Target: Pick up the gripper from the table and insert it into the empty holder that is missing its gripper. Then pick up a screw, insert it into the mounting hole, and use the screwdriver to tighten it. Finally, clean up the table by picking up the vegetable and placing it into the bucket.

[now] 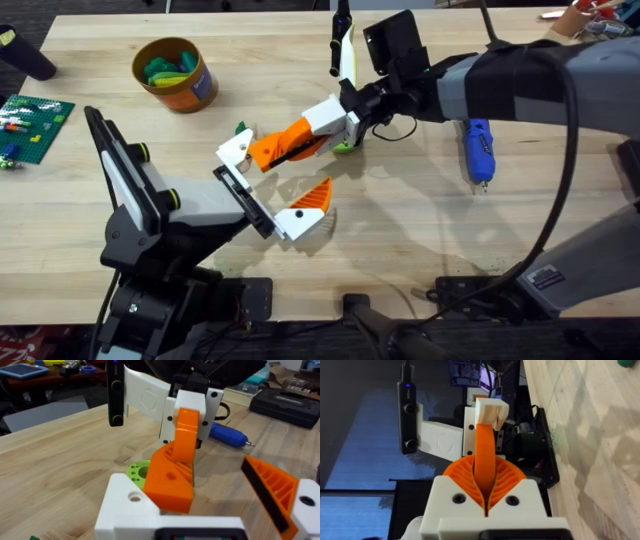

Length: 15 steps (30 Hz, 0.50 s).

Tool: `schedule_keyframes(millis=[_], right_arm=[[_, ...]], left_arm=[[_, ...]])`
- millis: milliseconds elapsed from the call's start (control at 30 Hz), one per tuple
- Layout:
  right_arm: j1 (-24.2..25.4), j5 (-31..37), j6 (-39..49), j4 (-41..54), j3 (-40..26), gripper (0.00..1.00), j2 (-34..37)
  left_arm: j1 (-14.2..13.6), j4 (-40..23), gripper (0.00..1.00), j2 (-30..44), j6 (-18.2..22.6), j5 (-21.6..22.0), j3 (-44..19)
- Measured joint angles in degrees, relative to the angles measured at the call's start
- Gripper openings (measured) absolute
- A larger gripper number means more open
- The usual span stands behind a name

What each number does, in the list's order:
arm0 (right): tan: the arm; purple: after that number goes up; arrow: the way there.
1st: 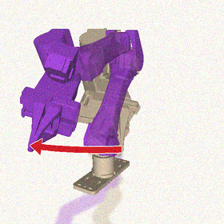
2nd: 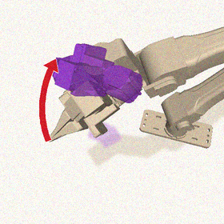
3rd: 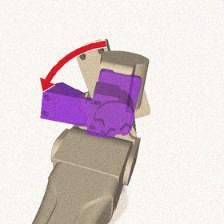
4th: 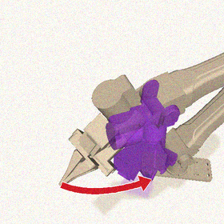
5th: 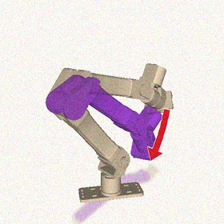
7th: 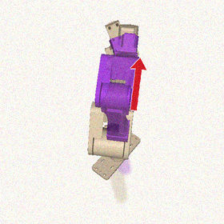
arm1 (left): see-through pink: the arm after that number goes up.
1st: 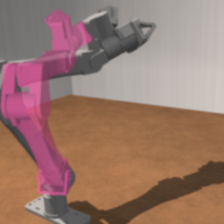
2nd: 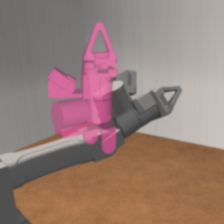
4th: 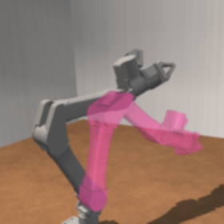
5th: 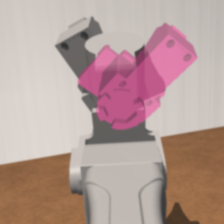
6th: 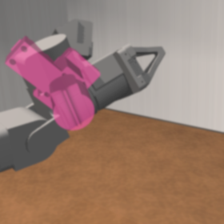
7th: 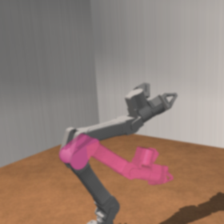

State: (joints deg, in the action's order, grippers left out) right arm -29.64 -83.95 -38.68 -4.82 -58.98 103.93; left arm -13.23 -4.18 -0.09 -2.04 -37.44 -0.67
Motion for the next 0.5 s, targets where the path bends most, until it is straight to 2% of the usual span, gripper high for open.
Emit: schedule_keyframes(millis=[500], right_arm=[[0.01,2.46,1.26,0.51,0.0,0.02,0.01]], left_arm=[[0.03,0.15,0.985,0.12,-0.19,0.58,-0.02]])
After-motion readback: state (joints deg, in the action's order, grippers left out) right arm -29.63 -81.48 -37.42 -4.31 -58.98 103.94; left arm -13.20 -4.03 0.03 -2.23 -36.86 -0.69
